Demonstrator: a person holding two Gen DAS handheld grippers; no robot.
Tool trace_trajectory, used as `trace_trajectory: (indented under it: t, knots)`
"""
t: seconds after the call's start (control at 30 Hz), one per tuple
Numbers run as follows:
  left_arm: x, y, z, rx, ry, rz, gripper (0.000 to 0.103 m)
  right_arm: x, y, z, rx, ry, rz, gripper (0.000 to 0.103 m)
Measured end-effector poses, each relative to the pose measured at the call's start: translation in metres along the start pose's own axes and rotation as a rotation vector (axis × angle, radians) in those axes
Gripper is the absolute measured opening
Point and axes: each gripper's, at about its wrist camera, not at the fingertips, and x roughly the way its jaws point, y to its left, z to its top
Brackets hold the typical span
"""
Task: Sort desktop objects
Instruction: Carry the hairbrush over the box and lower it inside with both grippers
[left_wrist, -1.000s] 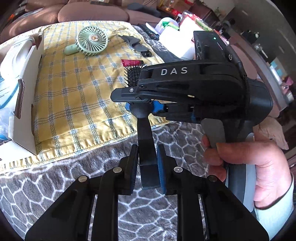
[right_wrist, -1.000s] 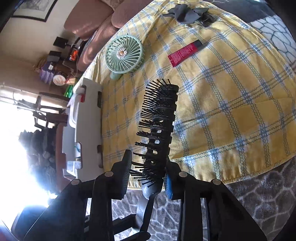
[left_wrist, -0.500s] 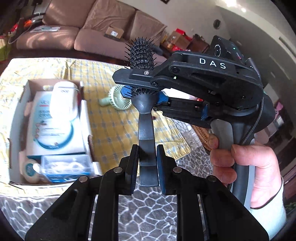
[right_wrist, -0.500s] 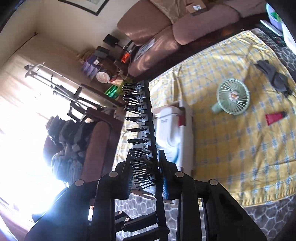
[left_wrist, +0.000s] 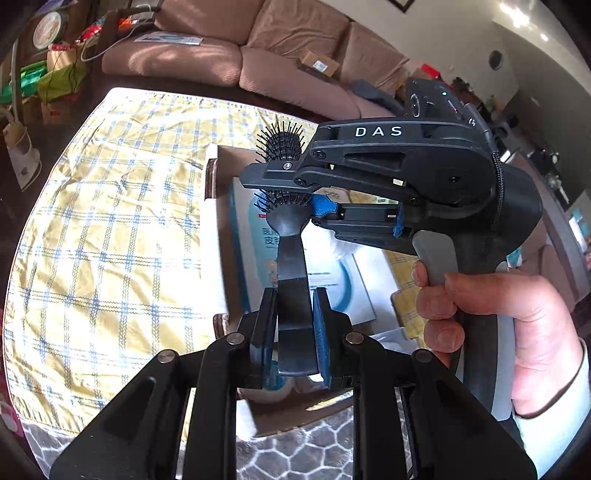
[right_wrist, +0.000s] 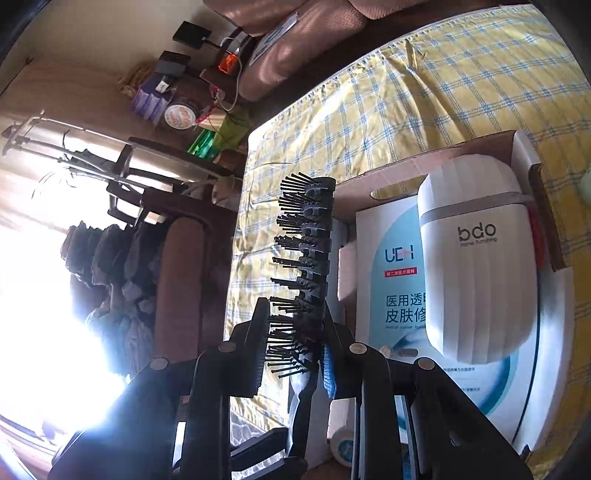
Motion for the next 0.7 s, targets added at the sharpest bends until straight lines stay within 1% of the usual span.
trace_trajectory:
  t: [0.07, 0.17, 0.23, 0.3, 0.33, 0.4, 0.5, 0.57, 0.7]
  knots:
    - [0.007, 0.009, 0.002, -0.010, 0.004, 0.008, 0.018, 0.014, 0.001, 0.004, -0.011, 0.019, -0.033, 0.025]
    - [0.012, 0.015, 0.002, -0.014, 0.004, 0.020, 0.018, 0.031, 0.000, 0.011, -0.029, 0.060, -0.114, 0.030]
    - [0.010, 0.016, 0.002, -0.009, -0.009, 0.009, 0.018, 0.032, 0.001, 0.014, -0.046, 0.063, -0.134, 0.032]
    - [0.003, 0.016, 0.000, -0.009, -0.027, -0.005, 0.016, 0.026, 0.003, 0.015, -0.078, 0.044, -0.152, 0.040]
    - [0.001, 0.016, 0.000, -0.006, -0.034, -0.010, 0.016, 0.021, 0.003, 0.015, -0.091, 0.029, -0.163, 0.041]
    - [-0.004, 0.016, 0.000, 0.004, -0.048, -0.013, 0.018, 0.014, 0.002, 0.017, -0.098, 0.012, -0.164, 0.047]
    - [-0.010, 0.013, -0.003, 0.010, -0.056, -0.029, 0.018, 0.009, 0.004, 0.018, -0.099, -0.001, -0.164, 0.047]
    - [-0.009, 0.014, -0.005, 0.011, -0.042, -0.043, 0.018, 0.008, 0.005, 0.018, -0.106, -0.003, -0.157, 0.047]
    - [-0.010, 0.015, -0.006, -0.005, -0.044, -0.047, 0.018, 0.019, 0.007, 0.017, -0.107, 0.008, -0.164, 0.046]
